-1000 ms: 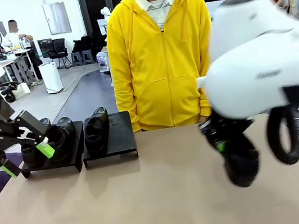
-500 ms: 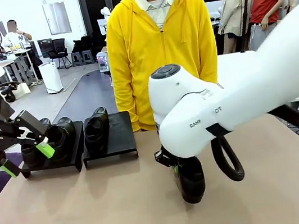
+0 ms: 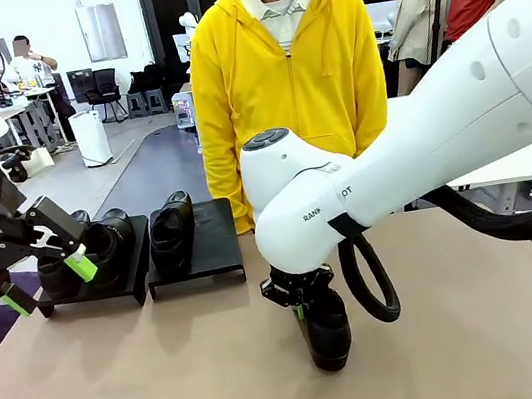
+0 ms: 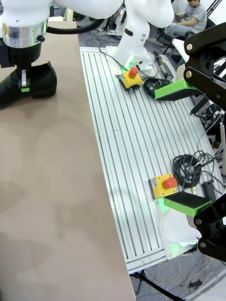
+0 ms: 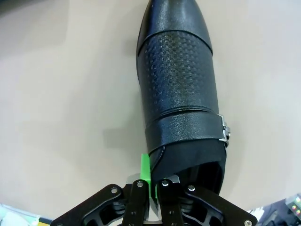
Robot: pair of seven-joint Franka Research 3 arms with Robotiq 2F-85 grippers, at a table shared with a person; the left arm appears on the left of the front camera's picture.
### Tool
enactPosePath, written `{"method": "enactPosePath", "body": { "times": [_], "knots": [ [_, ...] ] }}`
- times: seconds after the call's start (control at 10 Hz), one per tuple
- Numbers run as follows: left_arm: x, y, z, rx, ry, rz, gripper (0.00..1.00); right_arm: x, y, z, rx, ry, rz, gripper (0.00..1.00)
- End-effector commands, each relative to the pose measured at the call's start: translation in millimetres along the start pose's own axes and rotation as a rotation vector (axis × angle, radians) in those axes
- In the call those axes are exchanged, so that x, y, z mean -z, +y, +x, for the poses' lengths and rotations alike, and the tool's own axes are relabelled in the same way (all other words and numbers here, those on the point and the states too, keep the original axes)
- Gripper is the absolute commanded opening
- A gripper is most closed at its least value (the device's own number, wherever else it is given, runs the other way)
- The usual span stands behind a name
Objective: Organize the shoes by placing them on the stand.
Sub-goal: Pick up one Shoe and place it in the middle of the table.
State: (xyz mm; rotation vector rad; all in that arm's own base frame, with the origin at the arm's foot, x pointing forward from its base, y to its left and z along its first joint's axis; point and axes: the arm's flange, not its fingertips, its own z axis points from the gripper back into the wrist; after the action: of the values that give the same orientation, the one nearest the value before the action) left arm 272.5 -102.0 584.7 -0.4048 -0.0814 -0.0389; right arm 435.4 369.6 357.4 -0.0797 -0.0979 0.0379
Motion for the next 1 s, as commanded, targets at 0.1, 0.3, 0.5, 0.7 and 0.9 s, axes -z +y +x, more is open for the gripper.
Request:
{"method": "enactPosePath", "body": {
  "times": [0.1, 0.3, 0.5, 0.7, 0.9],
  "knots": [
    [-1.0, -0.4, -0.7, -0.013, 0.006, -0.013, 1.00, -3.8, 3.3, 8.9, -0.036, 0.024, 0.013, 0.00],
    [-1.0, -0.4, -0.7, -0.013, 0.006, -0.013, 1.00, -7.2, 2.3, 6.2, -0.056, 0.018, 0.042, 0.95],
    [-1.0, -0.4, -0.7, -0.013, 0.006, -0.013, 1.00, -29.9, -8.5, -5.8, -0.139, 0.030, 0.128, 1.00],
    [-1.0, -0.4, -0.7, -0.013, 0.006, -0.013, 1.00, -88.0, -55.4, -33.2, -0.177, -0.052, 0.176, 1.00],
    [-1.0, -0.4, -0.7, -0.013, 0.006, -0.013, 1.00, -147.1, -141.2, -77.8, -0.247, -0.133, 0.169, 1.00]
  ]
}}
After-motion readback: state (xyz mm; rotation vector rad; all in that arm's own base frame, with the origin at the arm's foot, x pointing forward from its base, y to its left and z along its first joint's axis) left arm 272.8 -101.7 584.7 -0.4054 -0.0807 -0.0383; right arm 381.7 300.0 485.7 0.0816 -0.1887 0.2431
